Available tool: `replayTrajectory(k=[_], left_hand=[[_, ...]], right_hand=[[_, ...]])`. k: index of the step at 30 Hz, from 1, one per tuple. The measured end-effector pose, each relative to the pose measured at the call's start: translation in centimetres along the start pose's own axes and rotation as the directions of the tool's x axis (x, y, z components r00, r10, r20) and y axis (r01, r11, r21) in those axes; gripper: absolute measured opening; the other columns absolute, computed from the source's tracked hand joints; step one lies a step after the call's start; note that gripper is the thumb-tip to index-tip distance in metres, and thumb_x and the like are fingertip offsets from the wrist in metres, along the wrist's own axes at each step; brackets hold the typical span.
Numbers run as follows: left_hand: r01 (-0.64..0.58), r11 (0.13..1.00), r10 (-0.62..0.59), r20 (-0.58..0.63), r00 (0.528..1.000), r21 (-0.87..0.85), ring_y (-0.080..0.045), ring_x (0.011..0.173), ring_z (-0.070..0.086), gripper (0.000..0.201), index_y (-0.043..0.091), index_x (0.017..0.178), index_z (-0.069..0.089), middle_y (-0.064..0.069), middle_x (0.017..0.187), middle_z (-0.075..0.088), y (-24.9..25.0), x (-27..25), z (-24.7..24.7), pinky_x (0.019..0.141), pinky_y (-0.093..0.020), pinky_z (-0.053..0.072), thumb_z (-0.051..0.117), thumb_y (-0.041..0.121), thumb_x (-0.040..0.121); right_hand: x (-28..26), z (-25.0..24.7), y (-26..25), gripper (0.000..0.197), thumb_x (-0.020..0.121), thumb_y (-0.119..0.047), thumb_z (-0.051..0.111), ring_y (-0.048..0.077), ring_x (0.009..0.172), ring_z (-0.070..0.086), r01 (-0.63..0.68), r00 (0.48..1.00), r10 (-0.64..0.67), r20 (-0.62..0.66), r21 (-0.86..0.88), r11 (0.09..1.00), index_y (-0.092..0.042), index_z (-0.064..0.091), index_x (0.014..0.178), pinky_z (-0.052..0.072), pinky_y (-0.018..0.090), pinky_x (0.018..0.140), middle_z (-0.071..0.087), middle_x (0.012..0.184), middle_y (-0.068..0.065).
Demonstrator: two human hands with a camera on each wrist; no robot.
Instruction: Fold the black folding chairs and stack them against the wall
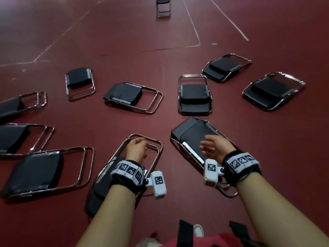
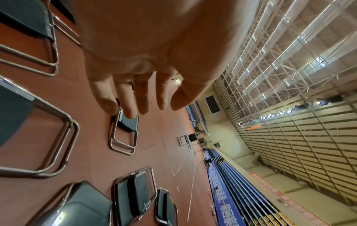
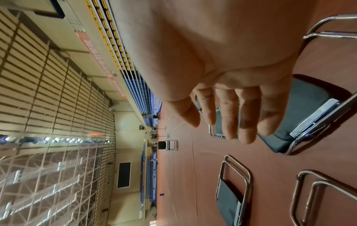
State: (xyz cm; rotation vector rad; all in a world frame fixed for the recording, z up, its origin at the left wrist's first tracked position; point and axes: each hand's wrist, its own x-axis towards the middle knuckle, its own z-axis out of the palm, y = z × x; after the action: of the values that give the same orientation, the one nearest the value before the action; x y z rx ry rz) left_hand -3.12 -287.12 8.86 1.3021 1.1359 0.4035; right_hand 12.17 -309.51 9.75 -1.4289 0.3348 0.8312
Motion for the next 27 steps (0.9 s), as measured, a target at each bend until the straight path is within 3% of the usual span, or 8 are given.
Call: replayTrajectory(k=[6,11,16,21,27], left_hand=[[0.056,0.997,-0.061,0.079,0.995,0.061,-0.014,0.068,0.053,0.019,0.011,0.108,0.063,-0.003,0.076,0.058,2.0,7.2,4.3,0.058,-0.027,0.038,0.055,0.002,0.093],[0.027,0.993,-0.045,0.162,0.986,0.112,-0.014,0.060,0.049,0.019,0.011,0.106,0.061,-0.003,0.073,0.054,6.2,16.6,7.6,0.044,-0.019,0.036,0.052,0.000,0.093],[-0.033,0.990,-0.003,0.255,0.967,0.136,-0.014,0.072,0.054,0.018,0.015,0.105,0.061,-0.002,0.078,0.058,12.9,25.8,11.0,0.062,-0.026,0.039,0.054,0.003,0.093],[-0.094,0.977,0.018,0.364,0.931,0.193,-0.015,0.069,0.050,0.017,0.016,0.105,0.061,-0.003,0.077,0.056,17.2,33.2,16.4,0.062,-0.027,0.038,0.053,0.004,0.094],[-0.118,0.958,-0.030,0.501,0.865,0.260,-0.017,0.074,0.054,0.017,0.017,0.102,0.064,-0.002,0.077,0.059,19.8,39.6,27.7,0.069,-0.030,0.040,0.055,0.007,0.092]], right_hand=[[6.8,1.2,-1.7,0.010,0.097,-0.018,0.053,0.022,0.070,0.062,-0.092,0.993,0.096,-0.072,0.050,0.994,-0.013,0.055,0.105,0.048,0.031,0.059,0.063,0.086,0.008],[13.0,4.8,-5.4,0.013,0.097,-0.020,0.054,0.021,0.071,0.062,-0.112,0.984,0.125,-0.126,0.104,0.988,-0.011,0.056,0.106,0.050,0.030,0.056,0.063,0.085,0.007],[18.1,8.6,-11.6,0.010,0.099,-0.021,0.051,0.019,0.071,0.061,-0.034,0.980,0.069,-0.187,0.184,0.982,-0.013,0.057,0.102,0.051,0.027,0.053,0.062,0.087,0.006],[22.7,10.3,-15.1,0.006,0.098,-0.019,0.053,0.023,0.072,0.062,-0.001,0.969,0.068,-0.239,0.272,0.962,-0.014,0.054,0.102,0.051,0.034,0.065,0.063,0.086,0.009],[29.7,7.8,-20.2,0.008,0.099,-0.017,0.052,0.023,0.070,0.060,0.025,0.940,0.099,-0.326,0.355,0.934,-0.013,0.055,0.093,0.050,0.035,0.069,0.061,0.080,0.008]])
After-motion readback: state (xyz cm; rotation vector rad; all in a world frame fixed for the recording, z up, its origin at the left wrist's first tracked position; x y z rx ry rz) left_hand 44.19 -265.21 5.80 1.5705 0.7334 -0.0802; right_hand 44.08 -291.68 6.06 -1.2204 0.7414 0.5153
